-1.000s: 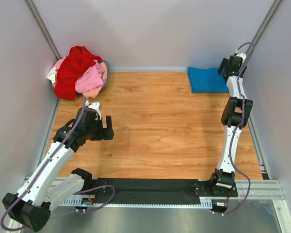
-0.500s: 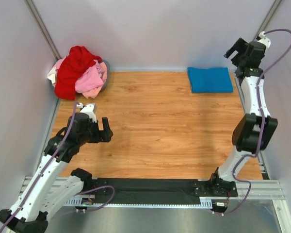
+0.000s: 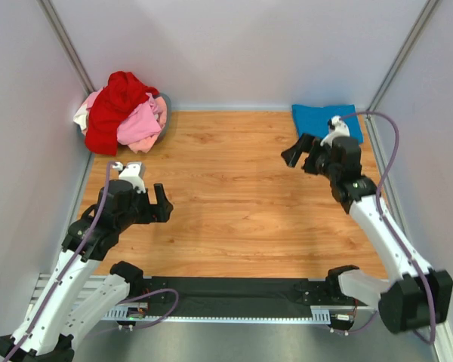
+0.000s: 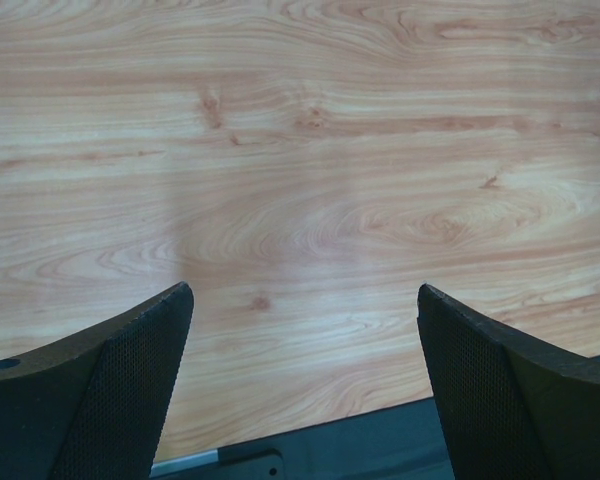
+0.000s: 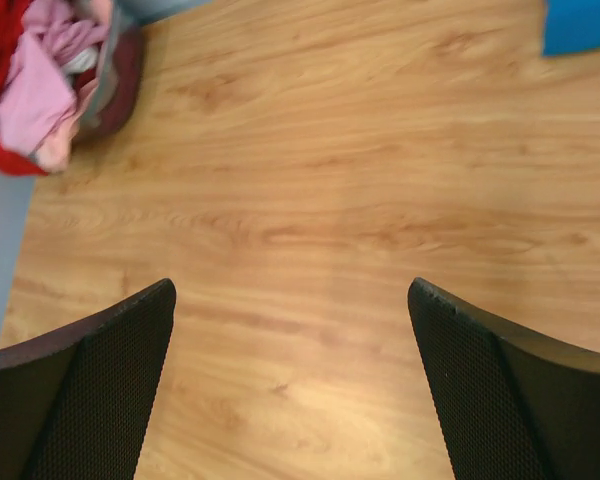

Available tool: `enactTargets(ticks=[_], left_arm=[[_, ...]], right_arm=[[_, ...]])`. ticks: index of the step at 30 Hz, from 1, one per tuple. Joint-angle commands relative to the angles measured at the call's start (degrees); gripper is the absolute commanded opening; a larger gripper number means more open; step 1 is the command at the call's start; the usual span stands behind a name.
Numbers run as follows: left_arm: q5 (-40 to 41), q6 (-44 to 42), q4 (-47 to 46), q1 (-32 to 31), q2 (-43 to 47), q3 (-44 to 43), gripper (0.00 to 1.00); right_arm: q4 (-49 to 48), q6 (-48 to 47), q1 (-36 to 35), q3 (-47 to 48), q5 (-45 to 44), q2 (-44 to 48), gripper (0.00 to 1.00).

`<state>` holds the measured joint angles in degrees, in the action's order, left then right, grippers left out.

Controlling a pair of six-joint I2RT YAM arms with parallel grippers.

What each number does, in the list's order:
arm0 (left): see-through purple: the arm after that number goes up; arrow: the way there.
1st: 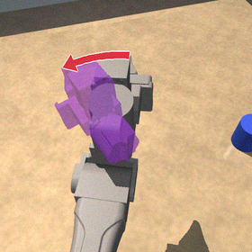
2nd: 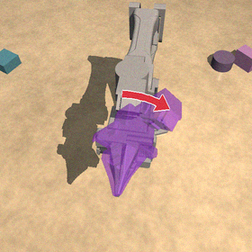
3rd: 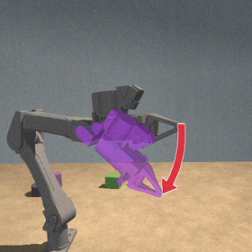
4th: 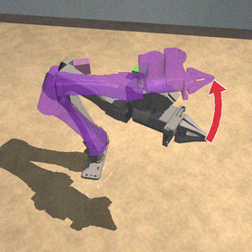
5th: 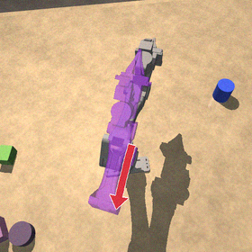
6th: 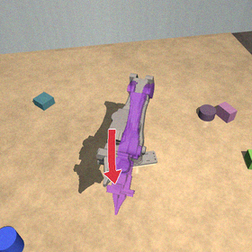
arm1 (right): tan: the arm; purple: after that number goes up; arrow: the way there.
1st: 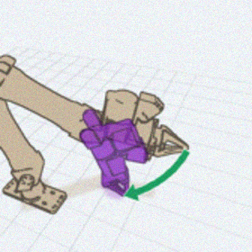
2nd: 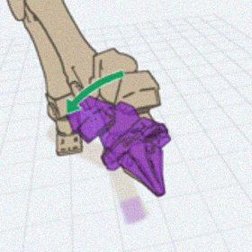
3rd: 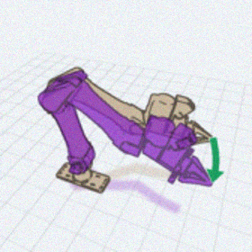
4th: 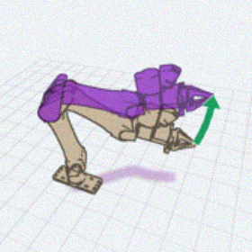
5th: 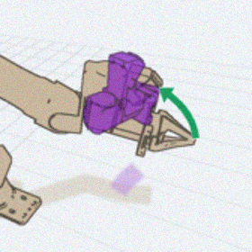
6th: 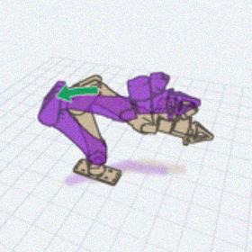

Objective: Fold and stack the t-shirts
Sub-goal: Reset both grippers

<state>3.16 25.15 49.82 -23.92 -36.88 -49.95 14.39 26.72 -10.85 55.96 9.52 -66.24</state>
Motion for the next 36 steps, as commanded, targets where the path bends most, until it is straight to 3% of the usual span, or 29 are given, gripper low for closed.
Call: enactTargets(ticks=[1,7,11,13,16,22,24,30,33,36], left_arm=[[2.5,-0.5,-1.7,-0.2,1.9,0.3,1.0],[5.4,0.3,-1.6,-0.1,3.0,0.5,1.0],[14.8,2.5,-0.9,-0.1,2.3,0.4,1.0],[15.7,1.1,-2.7,-0.1,2.4,0.6,1.0],[21.3,4.0,-5.9,-0.1,2.5,-0.7,1.0],[17.2,-1.3,-18.2,-0.1,9.3,0.2,1.0],[11.4,-5.0,-20.0,-0.1,13.0,2.6,1.0],[17.0,-5.2,-14.1,-0.1,13.2,1.3,0.98],[20.3,-6.8,-11.5,-0.2,11.0,-0.5,0.95],[18.6,-7.8,-10.1,-0.1,7.4,-1.9,0.9]], right_arm=[[-3.0,2.4,-4.3,-9.1,1.9,12.6,1.0],[2.4,2.7,-7.8,-18.3,4.0,29.9,1.0],[7.5,3.1,-7.9,-20.9,4.0,38.7,1.0],[9.0,3.5,-7.8,-21.7,4.0,41.5,1.0],[10.5,4.2,-7.8,-21.4,3.8,42.1,1.0],[7.8,6.3,-7.8,-21.6,1.4,40.6,1.0],[5.2,8.4,-7.9,-22.6,-0.5,42.9,1.0],[-8.9,17.1,-7.9,-34.0,-3.2,54.0,1.0],[-7.4,18.5,-7.8,-33.4,-2.6,51.0,1.0],[-5.7,17.8,-7.8,-31.1,-1.6,45.8,1.0]])
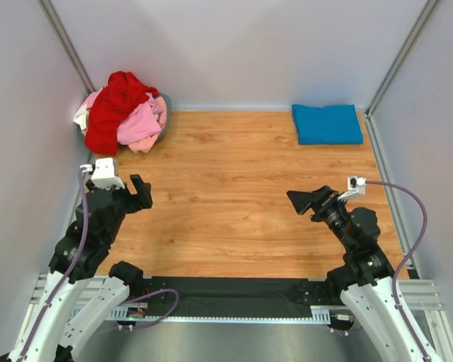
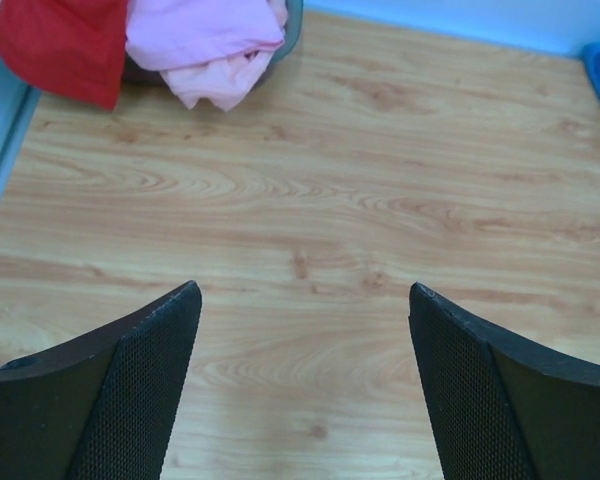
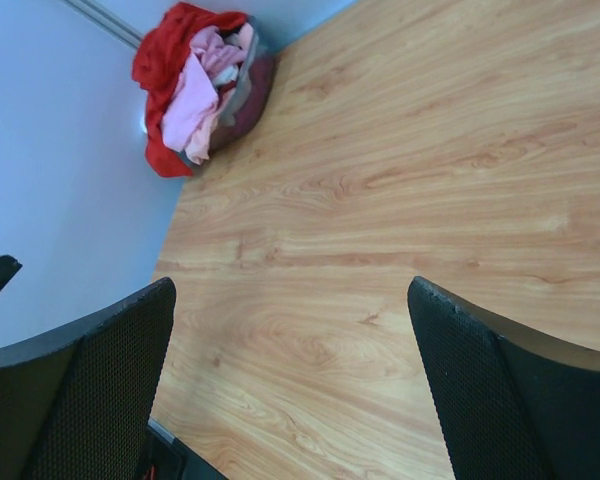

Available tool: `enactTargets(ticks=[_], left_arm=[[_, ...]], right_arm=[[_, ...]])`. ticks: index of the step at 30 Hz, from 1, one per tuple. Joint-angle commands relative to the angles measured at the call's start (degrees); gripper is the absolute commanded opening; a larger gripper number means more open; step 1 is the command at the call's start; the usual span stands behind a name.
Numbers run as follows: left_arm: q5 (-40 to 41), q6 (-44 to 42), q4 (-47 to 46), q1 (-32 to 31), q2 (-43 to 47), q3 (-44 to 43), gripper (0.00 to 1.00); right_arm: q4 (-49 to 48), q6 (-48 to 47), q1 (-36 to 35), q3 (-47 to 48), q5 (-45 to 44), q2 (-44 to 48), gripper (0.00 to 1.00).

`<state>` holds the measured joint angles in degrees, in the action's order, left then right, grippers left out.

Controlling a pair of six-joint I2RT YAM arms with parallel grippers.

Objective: Fold and stack the t-shirts
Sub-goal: Reset both grippers

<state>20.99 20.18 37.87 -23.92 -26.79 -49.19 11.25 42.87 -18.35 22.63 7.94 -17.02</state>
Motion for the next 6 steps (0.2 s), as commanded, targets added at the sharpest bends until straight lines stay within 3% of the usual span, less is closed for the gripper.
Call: enactTargets(ticks=[1,2,4,6], left_arm=[[-1.2,-3.2,1.9,-0.1,-4.4,-2.9,0.9],[-2.0,-3.2,1.9,-0.1,-5.3,-3.1,0.9],[-3.1,-3.5,2.4,-0.1,-7.8,-3.7,1.0],[-3.7,-3.7,3.9,-0.1,-9.5,-5.2,1.0]], right_arm=[[-2.7,0.9,-0.3,2.5,1.4,-4.9,1.0],[-5.9,-0.3,-0.3,2.2,3.3,-5.6,1.0],[-6.2,-2.0,-0.4,2.6,4.4,-6.6,1.0],[-4.0,-1.9,-0.3,3.7,3.4,-7.9,1.0]])
